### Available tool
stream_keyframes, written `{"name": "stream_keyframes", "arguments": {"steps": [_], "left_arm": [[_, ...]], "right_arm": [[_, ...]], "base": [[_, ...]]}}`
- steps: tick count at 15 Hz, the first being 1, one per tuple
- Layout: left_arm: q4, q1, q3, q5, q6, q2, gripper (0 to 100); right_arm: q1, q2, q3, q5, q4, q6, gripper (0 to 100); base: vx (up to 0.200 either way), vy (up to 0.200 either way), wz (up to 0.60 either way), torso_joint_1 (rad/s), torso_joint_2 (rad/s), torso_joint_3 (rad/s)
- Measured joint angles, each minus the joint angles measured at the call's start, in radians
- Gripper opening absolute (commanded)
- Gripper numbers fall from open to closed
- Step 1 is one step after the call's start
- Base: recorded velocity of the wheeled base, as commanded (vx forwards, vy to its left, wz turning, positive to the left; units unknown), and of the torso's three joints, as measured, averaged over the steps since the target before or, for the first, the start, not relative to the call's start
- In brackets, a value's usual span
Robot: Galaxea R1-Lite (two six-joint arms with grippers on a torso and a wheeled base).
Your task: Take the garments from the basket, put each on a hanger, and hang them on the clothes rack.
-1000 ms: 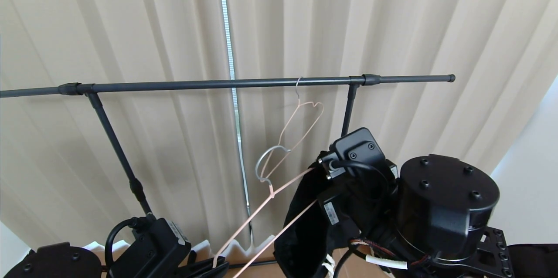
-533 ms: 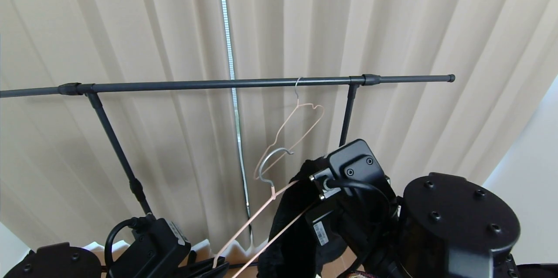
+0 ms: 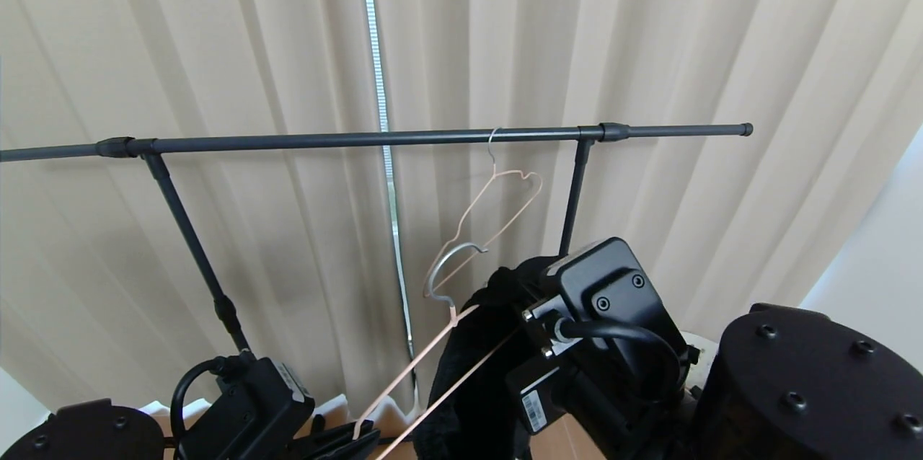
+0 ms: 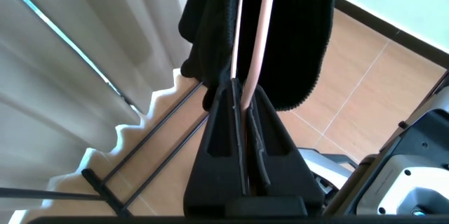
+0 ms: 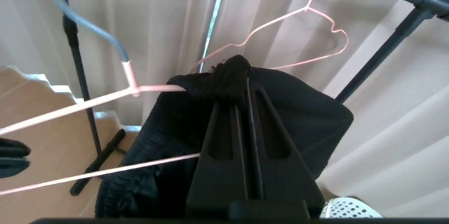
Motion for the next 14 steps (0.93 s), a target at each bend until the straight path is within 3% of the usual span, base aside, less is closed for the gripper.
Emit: {"name": "stream_keyframes", "arguments": {"steps": [2, 3, 14], "left_arm": [[-0.018, 0.002, 0.005, 0.000, 0.000, 0.000, 0], [-0.022, 0.004, 0.007, 0.000, 0.000, 0.000, 0], [-0.024, 0.003, 0.014, 0.000, 0.000, -0.009, 0]], "right_arm": [[0.003, 0.000, 0.009, 0.017, -0.033, -0.001, 0], [0.004, 0.000, 0.019, 0.030, -0.069, -0.007, 100], [-0.040, -0.048, 0.029, 0.036, -0.097, -0.037, 100]], "base": [[0.000, 0.000, 0.00, 0.000, 0.00, 0.000], [0.000, 0.000, 0.00, 0.000, 0.00, 0.000], [0.000, 0.000, 0.00, 0.000, 0.00, 0.000]]}}
